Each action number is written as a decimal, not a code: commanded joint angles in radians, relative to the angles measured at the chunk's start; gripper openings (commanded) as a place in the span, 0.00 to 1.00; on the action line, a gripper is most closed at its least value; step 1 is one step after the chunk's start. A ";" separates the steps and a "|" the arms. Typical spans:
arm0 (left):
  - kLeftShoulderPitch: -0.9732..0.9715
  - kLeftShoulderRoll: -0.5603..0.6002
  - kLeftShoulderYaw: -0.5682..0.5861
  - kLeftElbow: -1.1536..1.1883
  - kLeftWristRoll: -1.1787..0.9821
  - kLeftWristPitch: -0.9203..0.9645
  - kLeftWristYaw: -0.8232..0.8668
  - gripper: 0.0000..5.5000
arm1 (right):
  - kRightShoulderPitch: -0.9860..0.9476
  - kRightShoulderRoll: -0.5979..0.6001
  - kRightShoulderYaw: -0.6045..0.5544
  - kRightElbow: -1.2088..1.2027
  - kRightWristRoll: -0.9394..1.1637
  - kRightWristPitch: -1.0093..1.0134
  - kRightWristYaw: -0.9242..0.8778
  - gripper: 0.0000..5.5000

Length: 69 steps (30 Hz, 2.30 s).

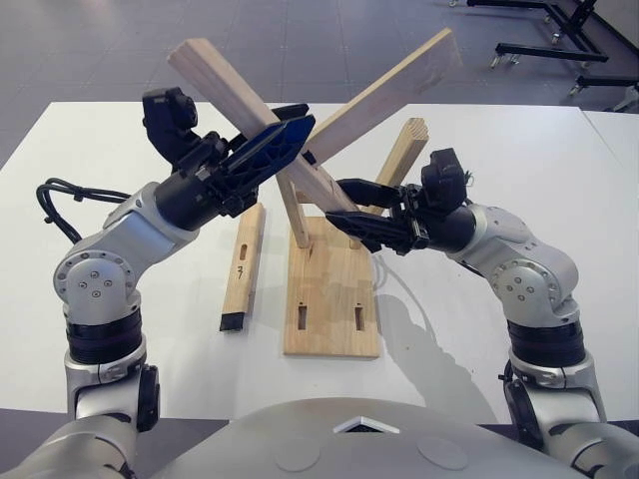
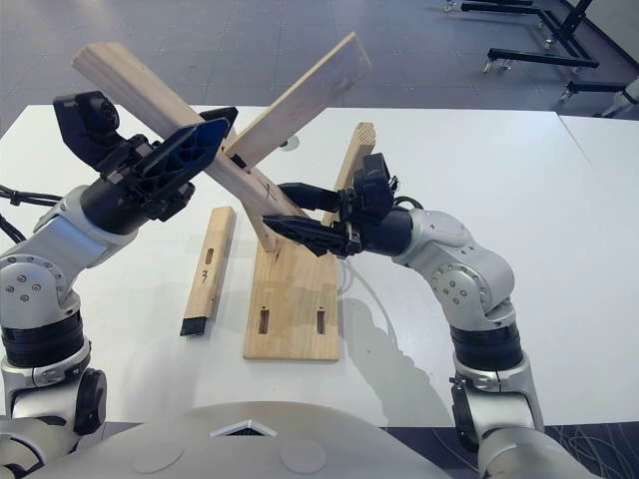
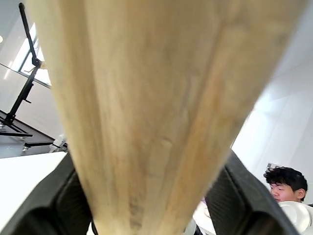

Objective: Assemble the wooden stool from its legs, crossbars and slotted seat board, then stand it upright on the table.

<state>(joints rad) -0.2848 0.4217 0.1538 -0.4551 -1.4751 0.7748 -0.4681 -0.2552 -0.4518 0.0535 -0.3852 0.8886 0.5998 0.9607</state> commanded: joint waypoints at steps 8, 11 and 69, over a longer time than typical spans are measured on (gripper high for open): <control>0.004 0.007 0.006 -0.005 0.009 -0.002 -0.038 0.40 | -0.003 -0.001 -0.007 -0.002 -0.031 -0.009 -0.021 0.38; 0.005 0.012 0.022 0.014 -0.003 0.001 -0.065 0.40 | 0.012 0.000 -0.016 -0.025 -0.020 0.003 -0.043 0.38; 0.364 0.307 -0.121 -0.305 0.629 -0.164 -0.443 0.38 | -0.340 -0.212 -0.290 0.479 0.012 0.147 0.039 0.98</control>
<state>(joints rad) 0.0623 0.7029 0.0360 -0.7373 -0.8607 0.6004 -0.9239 -0.5766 -0.6540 -0.2392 0.0986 0.9117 0.7360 0.9944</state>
